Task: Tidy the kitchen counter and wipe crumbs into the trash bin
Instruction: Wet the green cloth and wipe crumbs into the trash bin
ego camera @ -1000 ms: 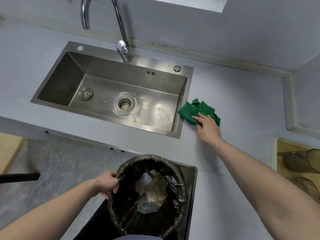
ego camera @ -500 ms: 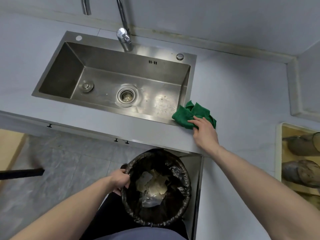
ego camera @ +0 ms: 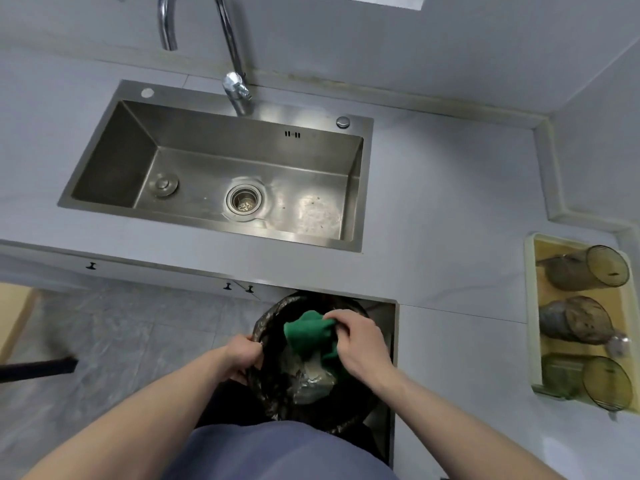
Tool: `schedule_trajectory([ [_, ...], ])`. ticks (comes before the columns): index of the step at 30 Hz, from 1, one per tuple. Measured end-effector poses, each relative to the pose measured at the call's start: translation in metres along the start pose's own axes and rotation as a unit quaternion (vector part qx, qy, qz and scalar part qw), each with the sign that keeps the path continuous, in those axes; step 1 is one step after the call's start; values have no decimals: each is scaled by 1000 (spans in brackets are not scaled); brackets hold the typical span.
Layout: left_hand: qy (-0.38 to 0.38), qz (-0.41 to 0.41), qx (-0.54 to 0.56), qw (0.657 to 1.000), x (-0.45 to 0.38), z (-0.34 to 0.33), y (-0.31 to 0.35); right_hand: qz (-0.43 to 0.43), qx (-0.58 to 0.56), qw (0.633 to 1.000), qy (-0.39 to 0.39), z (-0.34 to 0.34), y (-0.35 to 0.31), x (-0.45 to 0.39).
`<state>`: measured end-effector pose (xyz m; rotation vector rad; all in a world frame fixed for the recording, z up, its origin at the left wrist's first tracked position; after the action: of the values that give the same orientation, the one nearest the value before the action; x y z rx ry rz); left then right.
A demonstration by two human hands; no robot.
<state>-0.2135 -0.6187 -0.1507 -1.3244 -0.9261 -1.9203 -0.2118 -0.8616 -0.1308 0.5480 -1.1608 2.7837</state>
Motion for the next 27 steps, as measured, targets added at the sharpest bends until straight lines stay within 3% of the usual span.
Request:
schedule_trajectory([
  [6,-7,2,-6,1000,3,10,2,-12,-50,984,169,113,14,-46],
  [11,-5,-1,-14,1000,4,13,5,-35,-21,960,279,185,49,-73],
  [13,-8,-4,-17,1000,4,13,8,-72,16,959,275,191,72,-78],
  [17,-9,-7,-21,1000,2,11,12,-207,93,955,190,155,112,-60],
  [22,-19,-10,-44,999,-7,12,17,-180,145,954,190,79,83,-17],
  [27,-31,-25,-87,995,-19,12,24,-147,48,981,114,25,45,6],
])
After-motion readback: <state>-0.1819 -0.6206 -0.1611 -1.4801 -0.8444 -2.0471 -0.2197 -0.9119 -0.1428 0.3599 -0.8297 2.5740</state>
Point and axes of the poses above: each hand's wrist, its own x-axis away from the middle knuckle, its own z-axis out of the back of the hand, y = z × x, the point moved 3 cm from there along -x, towards the middle knuckle, and after that the axes turned 1 degree about z, right-handed, at the moved point
